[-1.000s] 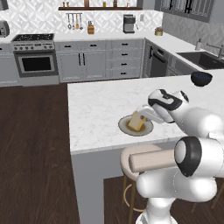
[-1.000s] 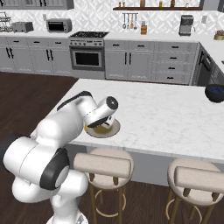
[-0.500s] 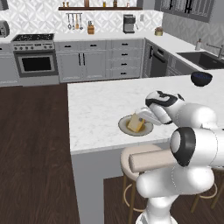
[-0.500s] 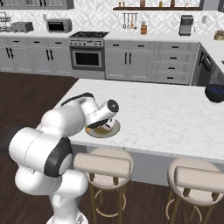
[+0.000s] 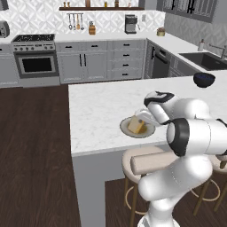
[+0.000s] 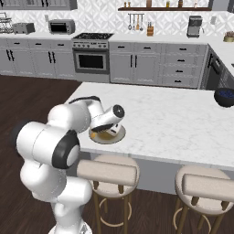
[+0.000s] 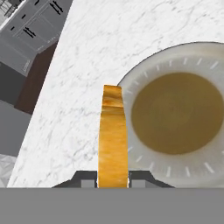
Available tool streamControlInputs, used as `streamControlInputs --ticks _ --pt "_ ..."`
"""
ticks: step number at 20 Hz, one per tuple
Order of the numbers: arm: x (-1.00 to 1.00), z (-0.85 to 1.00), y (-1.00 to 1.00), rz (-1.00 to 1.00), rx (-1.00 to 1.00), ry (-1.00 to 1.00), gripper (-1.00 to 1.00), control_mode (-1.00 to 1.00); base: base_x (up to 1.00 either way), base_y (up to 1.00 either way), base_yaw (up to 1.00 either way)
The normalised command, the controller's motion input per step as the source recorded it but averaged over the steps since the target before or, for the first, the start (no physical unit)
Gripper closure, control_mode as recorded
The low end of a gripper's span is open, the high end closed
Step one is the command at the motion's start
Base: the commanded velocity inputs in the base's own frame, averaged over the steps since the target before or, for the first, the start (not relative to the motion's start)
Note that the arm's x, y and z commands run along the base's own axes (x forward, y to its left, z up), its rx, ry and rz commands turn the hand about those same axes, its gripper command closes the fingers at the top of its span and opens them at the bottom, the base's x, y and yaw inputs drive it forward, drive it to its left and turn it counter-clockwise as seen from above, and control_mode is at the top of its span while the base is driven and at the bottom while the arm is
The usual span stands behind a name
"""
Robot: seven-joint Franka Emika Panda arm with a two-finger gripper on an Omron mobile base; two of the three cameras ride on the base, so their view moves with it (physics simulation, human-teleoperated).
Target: Start the toaster. Once the lever pops up, take the bread to the plate on the dining counter.
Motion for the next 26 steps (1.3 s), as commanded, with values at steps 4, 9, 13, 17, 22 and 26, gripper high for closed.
streamControlInputs --ticks 4,9,13,17,22,26 --pt "0.25 -0.14 0.00 0.00 0.00 0.00 1.00 -1.00 0.00 0.00 0.00" --pt "0.28 -0.15 0.00 0.00 0.00 0.00 1.00 -1.00 0.00 0.00 0.00" --pt "0.18 -0.08 0.00 0.00 0.00 0.00 1.00 -1.00 0.00 0.00 0.00" --pt "0.16 -0.09 0.00 0.00 0.00 0.00 1.00 -1.00 0.00 0.00 0.00" --pt "0.00 0.00 0.00 0.00 0.00 0.00 -1.00 -1.00 0.00 0.00 0.00" --pt "-0.01 0.00 0.00 0.00 0.00 -0.07 -1.00 -1.00 0.00 0.00 0.00"
